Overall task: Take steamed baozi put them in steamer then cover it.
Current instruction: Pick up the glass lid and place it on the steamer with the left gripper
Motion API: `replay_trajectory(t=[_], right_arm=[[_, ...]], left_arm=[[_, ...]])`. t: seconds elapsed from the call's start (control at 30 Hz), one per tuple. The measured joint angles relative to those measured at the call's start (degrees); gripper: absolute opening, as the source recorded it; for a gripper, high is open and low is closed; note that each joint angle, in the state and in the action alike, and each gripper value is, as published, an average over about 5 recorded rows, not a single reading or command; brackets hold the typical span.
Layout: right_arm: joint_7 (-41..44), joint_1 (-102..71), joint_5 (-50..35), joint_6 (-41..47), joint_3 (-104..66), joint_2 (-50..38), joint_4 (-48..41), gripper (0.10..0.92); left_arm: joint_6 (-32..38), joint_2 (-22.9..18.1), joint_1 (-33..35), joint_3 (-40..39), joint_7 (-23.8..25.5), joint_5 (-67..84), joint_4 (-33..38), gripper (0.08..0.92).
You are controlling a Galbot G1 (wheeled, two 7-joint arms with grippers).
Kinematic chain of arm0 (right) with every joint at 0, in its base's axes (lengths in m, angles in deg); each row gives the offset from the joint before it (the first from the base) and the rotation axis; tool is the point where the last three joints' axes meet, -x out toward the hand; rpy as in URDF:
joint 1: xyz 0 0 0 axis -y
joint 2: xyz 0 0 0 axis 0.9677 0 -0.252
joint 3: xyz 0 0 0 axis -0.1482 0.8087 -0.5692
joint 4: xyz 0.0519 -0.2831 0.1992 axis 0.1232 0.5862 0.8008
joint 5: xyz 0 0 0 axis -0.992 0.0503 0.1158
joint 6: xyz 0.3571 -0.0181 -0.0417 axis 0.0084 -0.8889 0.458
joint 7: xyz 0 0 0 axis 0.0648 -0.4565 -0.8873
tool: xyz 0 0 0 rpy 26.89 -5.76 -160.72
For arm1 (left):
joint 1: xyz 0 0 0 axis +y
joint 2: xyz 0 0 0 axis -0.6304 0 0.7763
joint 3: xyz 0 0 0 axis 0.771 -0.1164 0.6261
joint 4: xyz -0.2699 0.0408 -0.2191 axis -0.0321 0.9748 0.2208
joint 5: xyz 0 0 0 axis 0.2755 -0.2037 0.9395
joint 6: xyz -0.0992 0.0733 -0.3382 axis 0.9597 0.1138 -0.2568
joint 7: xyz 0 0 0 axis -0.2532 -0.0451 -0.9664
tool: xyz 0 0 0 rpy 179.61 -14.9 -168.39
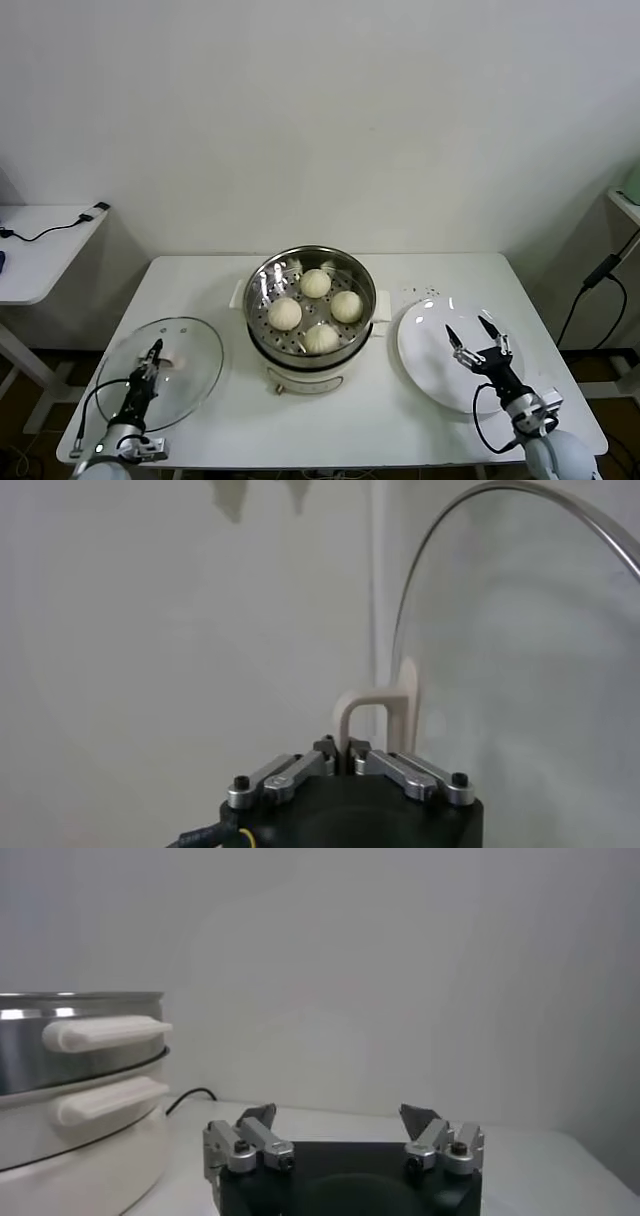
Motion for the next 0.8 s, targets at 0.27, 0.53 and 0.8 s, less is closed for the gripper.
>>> replay_trajectory(t=[0.27,0.53,0.8], right_arm=[[0.1,0.6,0.8,-0.2,0.0,-0.1,-0.7,0.823],[0.0,1.7,2.2,-0.3,0.7,-0.5,-1.7,0.823],[-0.1,3.2,3.9,-0.4,1.6,-1.1,-3.3,0.823]], left_arm=[[-6.0,2.3,5.7,-0.9,2.5,5.0,11.8,0.147],[-16.8,7.0,10.7,-3.4,5.8,8.6,25.3,0.147],[-29.6,13.5,9.8,-11.7,9.3,9.2,32.9,0.147]])
